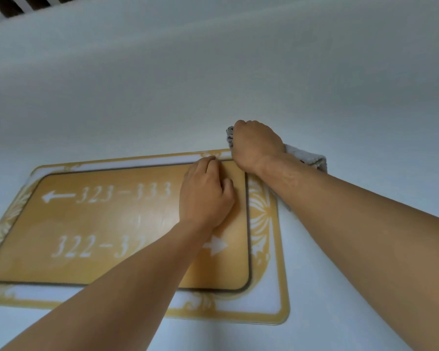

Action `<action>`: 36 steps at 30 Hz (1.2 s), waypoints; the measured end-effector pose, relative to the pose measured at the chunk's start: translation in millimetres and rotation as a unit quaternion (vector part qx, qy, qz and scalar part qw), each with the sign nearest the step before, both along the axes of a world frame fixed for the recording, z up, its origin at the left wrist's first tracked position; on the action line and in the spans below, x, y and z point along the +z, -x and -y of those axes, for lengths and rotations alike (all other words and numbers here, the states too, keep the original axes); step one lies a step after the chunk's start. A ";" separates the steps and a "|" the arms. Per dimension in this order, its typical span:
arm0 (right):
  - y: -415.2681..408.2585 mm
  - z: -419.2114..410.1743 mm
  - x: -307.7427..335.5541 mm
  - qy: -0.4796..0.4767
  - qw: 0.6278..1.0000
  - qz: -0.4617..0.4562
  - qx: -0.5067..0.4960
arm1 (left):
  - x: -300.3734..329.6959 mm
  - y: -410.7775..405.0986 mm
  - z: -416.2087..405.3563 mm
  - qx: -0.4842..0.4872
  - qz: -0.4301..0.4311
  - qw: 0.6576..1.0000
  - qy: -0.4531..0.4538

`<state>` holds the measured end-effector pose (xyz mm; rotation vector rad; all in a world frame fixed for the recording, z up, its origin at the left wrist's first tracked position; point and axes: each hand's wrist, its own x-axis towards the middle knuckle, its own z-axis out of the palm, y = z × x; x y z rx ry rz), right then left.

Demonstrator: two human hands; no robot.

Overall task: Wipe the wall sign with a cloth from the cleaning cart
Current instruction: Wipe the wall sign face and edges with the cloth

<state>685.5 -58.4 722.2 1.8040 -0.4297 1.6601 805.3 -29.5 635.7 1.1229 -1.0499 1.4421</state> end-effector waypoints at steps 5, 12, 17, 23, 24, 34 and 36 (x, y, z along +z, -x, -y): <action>-10.8 4.2 -9.9 0.021 0.999 0.027 -0.031 | 1.3 -1.7 0.2 -0.015 -0.003 1.000 0.003; -28.6 -10.8 -13.1 0.006 0.997 0.033 -0.074 | -3.5 -20.8 -12.8 -0.022 0.047 0.997 -0.061; -67.3 -35.0 -10.4 -0.020 0.997 0.022 -0.077 | -16.8 -74.1 -47.9 0.036 0.081 0.994 -0.070; -90.7 -51.4 -7.7 -0.048 0.992 0.045 -0.112 | -15.3 -154.4 -90.2 0.050 0.084 0.994 -0.053; -92.5 -53.6 -9.3 -0.052 0.990 0.053 -0.118 | -16.0 -165.2 -95.9 0.048 0.082 0.994 -0.052; -137.2 -81.6 -13.2 -0.056 0.989 0.064 -0.123 | -24.5 -213.5 -114.7 0.036 0.113 0.991 -0.067; -150.4 -87.4 -13.2 -0.048 0.990 0.056 -0.119 | -25.6 -212.8 -114.8 0.050 0.115 0.990 -0.067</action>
